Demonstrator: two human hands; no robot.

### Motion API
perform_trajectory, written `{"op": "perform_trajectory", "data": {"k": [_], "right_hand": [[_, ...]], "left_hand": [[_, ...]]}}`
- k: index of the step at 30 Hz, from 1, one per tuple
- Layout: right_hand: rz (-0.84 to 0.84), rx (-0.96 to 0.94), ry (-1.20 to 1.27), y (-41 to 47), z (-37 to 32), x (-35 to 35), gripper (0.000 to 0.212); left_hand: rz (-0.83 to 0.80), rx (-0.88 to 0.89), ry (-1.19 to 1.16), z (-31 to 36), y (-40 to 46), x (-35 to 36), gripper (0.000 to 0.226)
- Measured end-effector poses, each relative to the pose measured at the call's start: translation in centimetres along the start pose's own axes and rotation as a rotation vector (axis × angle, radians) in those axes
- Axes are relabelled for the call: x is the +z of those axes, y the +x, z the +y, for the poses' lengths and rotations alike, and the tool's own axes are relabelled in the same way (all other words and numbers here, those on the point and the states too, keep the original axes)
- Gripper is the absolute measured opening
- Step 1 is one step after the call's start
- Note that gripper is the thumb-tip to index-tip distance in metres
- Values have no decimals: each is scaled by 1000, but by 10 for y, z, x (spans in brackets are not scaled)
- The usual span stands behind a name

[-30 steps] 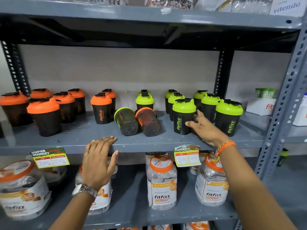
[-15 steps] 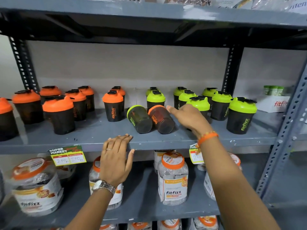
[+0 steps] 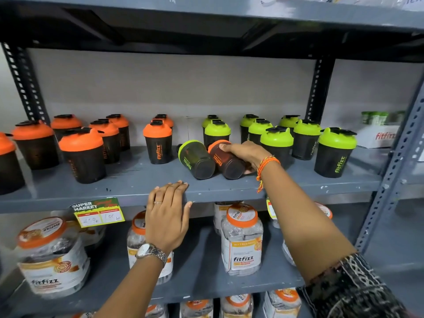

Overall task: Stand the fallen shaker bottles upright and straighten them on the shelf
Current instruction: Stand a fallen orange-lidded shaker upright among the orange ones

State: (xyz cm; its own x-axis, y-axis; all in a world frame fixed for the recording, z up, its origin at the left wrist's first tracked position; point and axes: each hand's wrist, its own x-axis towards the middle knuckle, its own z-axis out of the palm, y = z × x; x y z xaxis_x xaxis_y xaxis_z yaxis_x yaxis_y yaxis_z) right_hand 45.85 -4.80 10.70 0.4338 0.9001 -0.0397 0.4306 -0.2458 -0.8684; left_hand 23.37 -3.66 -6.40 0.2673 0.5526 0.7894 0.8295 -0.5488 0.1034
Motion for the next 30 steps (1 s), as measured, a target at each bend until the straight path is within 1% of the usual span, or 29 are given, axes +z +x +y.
{"op": "perform_trajectory", "data": {"k": [5, 10, 11, 15, 18, 20, 22, 26, 28, 30], "right_hand": [[-29, 39, 95, -1, 3, 1, 34], [-12, 51, 217, -5, 7, 3, 35], [-11, 49, 245, -7, 7, 3, 38], [12, 12, 318, -9, 2, 1, 61], [-2, -46, 403, -10, -4, 1, 68], [-37, -93, 474, -13, -10, 2, 69], [-92, -146, 540, -17, -17, 6, 66], [-215, -246, 672, -33, -34, 28, 55], [-276, -291, 676, -39, -41, 44, 52], [-339, -339, 654, -43, -48, 61, 40]], "left_hand": [[1, -8, -14, 3, 0, -3, 43], [-29, -17, -39, 2, 0, -9, 41], [-40, -15, -39, 2, 0, -11, 42], [-88, -38, -87, 3, 2, -19, 43], [-133, -31, -134, 1, 3, -28, 48], [-122, -34, -165, -4, 1, -34, 51], [-74, -67, -172, -13, -3, -42, 53], [4, -121, -84, -48, -2, -61, 54], [4, -160, -45, -71, 1, -70, 55], [-29, -194, 0, -93, 3, -76, 58]]}}
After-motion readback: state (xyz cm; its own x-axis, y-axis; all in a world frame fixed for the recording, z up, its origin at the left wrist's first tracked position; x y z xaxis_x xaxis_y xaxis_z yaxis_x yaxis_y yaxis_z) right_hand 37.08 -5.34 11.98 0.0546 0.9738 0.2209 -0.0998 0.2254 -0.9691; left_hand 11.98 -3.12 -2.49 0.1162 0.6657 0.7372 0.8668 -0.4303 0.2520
